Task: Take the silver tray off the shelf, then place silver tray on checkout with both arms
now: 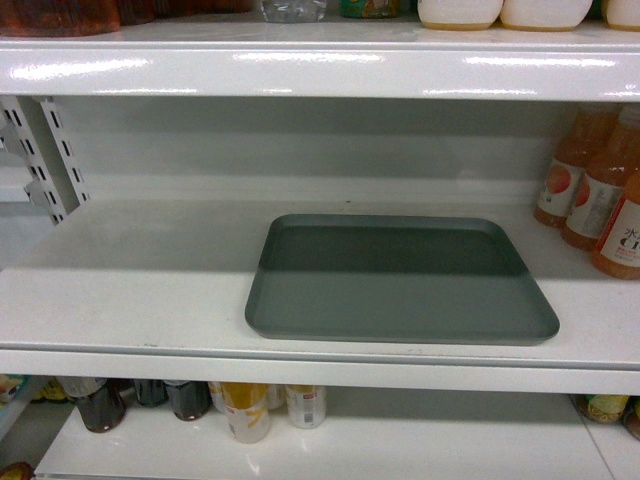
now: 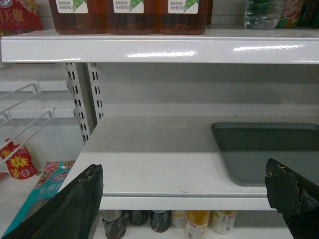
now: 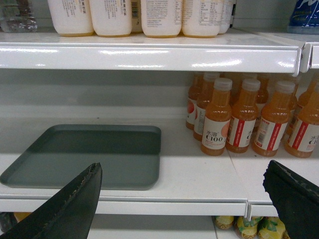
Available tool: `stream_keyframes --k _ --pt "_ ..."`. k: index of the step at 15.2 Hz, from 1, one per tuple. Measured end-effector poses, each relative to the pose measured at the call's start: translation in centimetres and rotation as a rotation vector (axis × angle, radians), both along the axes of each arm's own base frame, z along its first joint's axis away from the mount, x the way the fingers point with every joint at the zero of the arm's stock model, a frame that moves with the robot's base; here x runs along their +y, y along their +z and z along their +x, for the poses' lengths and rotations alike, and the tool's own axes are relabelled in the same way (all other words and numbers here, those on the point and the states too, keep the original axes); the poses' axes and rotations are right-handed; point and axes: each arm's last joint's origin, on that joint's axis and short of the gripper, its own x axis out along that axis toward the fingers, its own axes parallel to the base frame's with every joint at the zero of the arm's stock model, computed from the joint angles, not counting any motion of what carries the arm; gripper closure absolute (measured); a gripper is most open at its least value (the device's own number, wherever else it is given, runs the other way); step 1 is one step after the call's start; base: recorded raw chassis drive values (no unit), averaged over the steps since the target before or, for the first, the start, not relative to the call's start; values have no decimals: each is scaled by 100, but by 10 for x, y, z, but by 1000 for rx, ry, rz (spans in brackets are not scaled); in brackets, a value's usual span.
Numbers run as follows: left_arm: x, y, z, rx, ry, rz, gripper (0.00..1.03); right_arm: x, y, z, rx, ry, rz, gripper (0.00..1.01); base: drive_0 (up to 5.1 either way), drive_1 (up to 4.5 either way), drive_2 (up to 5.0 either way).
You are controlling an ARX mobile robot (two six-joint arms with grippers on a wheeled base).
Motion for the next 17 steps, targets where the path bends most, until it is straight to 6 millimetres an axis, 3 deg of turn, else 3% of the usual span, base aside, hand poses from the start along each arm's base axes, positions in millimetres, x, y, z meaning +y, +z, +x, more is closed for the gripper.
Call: stream_keyframes --k 17 --pt "0 0 0 0 0 0 5 0 0 0 0 0 0 3 0 0 0"
